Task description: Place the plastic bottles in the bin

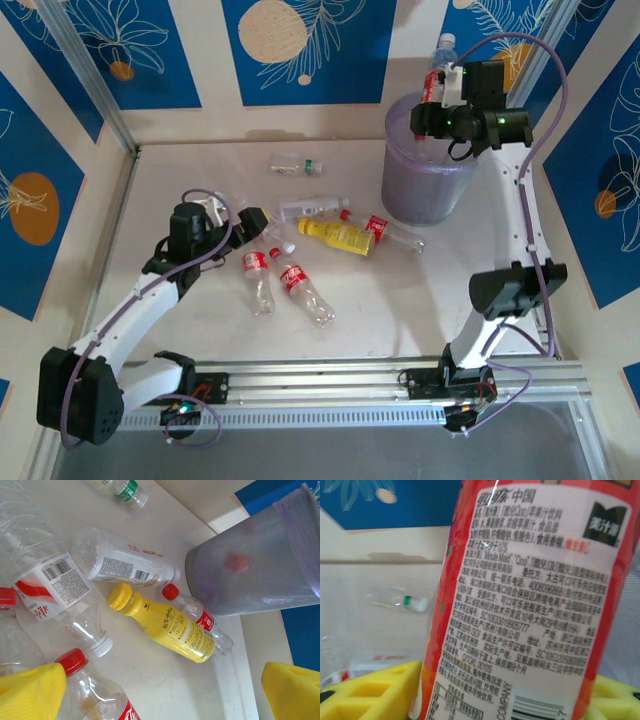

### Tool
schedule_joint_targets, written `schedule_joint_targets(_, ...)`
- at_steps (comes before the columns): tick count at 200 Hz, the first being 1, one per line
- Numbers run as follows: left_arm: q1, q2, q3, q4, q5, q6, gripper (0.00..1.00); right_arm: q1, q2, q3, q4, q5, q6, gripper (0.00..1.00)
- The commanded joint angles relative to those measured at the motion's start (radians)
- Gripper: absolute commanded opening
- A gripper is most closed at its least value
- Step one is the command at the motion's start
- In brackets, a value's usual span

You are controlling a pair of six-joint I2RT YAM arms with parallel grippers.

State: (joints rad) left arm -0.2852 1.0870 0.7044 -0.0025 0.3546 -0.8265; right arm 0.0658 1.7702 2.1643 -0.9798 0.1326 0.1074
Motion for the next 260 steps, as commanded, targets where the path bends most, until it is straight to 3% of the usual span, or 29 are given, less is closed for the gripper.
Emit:
schedule_joint_targets(1, 0.011, -0.022, -0.008, -0.025, -0.019, 0.030, 0.99, -0.031, 0.057, 0.063, -0.044, 0.022, -0.034, 0.58)
schedule_joint_targets(39, 0.011, -0.024, -0.018, -0.027, -0.027, 0.026, 0.99, -0.057, 0.115, 0.061, -0.057, 0.027, -0.038, 0.59)
schedule_joint_targets(182, 0.012, -0.022, -0.042, -0.019, -0.035, 0.028, 0.99, -0.096, 0.070, -0.315, 0.089, -0.011, -0.002, 0.60)
schedule_joint_targets(260, 0.012, -0.017, -0.051, -0.011, -0.041, 0.020, 0.99, -0.101, 0.038, -0.416, 0.132, -0.017, -0.009, 0.76)
